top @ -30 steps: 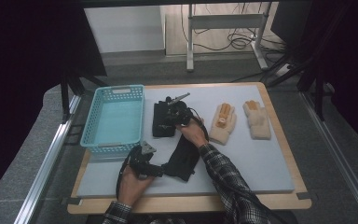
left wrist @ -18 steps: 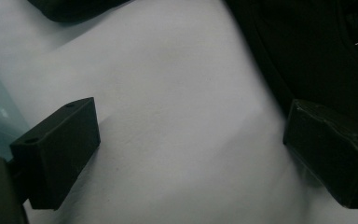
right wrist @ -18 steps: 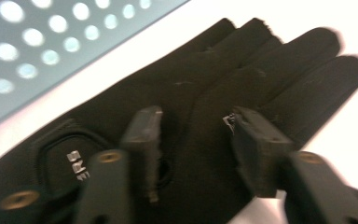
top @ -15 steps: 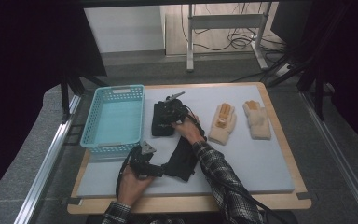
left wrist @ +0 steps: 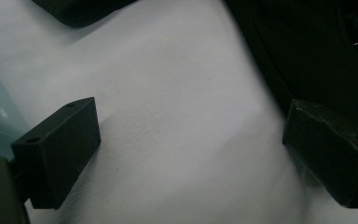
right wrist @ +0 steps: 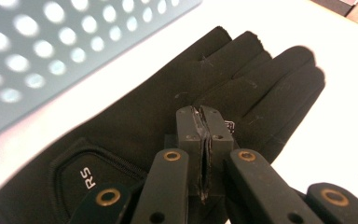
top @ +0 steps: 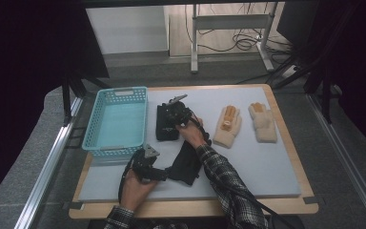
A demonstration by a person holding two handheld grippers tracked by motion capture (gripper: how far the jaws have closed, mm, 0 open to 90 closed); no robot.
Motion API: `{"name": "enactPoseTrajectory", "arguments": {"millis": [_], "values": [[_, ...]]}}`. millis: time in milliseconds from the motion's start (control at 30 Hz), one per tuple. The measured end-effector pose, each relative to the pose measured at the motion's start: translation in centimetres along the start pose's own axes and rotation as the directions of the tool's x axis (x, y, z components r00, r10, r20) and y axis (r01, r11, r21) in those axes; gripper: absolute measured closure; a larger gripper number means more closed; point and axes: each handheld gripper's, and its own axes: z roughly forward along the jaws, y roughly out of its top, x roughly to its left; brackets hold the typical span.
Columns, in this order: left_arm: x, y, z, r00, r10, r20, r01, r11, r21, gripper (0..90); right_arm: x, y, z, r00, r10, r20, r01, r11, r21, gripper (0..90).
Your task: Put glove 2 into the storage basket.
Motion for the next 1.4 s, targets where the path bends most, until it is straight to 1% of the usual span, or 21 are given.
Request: {"name": "enactPoseTrajectory", "arguments": {"millis": [33,67,100,200,333,533,700,733,767,800,967,1100,1167,1233,1333,1400], "values": [[0.0,0.0,0.0,1.0,0.0,0.0,0.0,1.0,0.0,4.5,-0.1,0.3,-0.7,0.9998,0.007,-0.016,-0.007,1.0,-0.016,87.1],[0.0,0.0,0.0,1.0,0.0,0.0,0.0,1.0,0.0,4.5,-0.1,0.4,-1.1,0.9997,0.01,-0.021,-0.011,1.0,-0.024,87.0],[0.0,0.0,0.0,1.0,-0.001,0.0,0.001,1.0,0.0,4.5,0.0,0.6,-1.5,0.9996,0.016,-0.024,-0.017,0.999,-0.03,87.0],[0.0,0.0,0.0,1.0,0.002,0.0,-0.002,1.0,0.003,4.5,0.2,1.1,-2.8,0.9995,0.009,-0.031,-0.011,0.998,-0.056,87.0],[0.0,0.0,0.0,1.0,0.002,0.001,-0.002,1.0,0.001,4.5,0.4,1.5,-4.4,0.9995,0.006,-0.03,-0.008,0.998,-0.068,87.0],[0.0,0.0,0.0,1.0,0.001,0.001,-0.001,1.0,0.001,4.5,0.1,1.2,-6.7,0.9991,0.027,-0.034,-0.029,0.996,-0.085,87.0],[0.0,0.0,0.0,1.0,0.003,0.001,-0.003,1.0,0.003,4.5,0.0,0.2,-9.1,0.9987,0.038,-0.035,-0.041,0.995,-0.09,86.9],[0.1,0.0,0.0,1.0,0.005,0.0,-0.005,1.0,0.002,4.5,0.0,0.2,-9.1,0.9987,0.038,-0.035,-0.041,0.995,-0.09,86.9],[0.1,0.0,0.0,1.0,0.004,0.001,-0.004,1.0,0.001,4.5,0.1,0.0,-9.6,0.9987,0.038,-0.035,-0.041,0.995,-0.089,86.9],[0.1,0.0,0.0,1.0,0.005,0.0,-0.005,1.0,0.003,4.5,0.3,-0.6,-10.8,0.9983,0.044,-0.038,-0.047,0.994,-0.094,86.9],[0.0,0.0,0.0,1.0,0.003,0.0,-0.003,1.0,0.004,4.4,1.3,-2.3,-13.7,0.9976,0.055,-0.043,-0.059,0.993,-0.102,86.8],[0.1,0.0,0.0,1.0,0.003,0.001,-0.003,1.0,0.003,4.4,2.3,-3.9,-15.6,0.997,0.062,-0.047,-0.066,0.993,-0.094,86.8],[0.0,0.0,0.1,0.9999,-0.01,0.0,0.01,0.9999,-0.008,4.4,2.9,-4.7,-16.5,0.9974,0.063,-0.036,-0.066,0.993,-0.095,86.8],[0.0,0.0,0.1,1.0,-0.009,0.0,0.009,0.9999,-0.007,4.4,3.4,-5.6,-17.4,0.9971,0.07,-0.029,-0.072,0.992,-0.1,86.8],[0.0,0.0,0.0,1.0,-0.006,0.001,0.006,1.0,-0.002,4.3,4.1,-7.3,-18.0,0.9973,0.07,-0.021,-0.072,0.993,-0.097,86.7],[0.0,0.0,0.0,1.0,-0.007,0.001,0.007,1.0,-0.002,4.3,4.5,-8.6,-17.7,0.998,0.061,-0.017,-0.062,0.995,-0.083,86.7]]}}
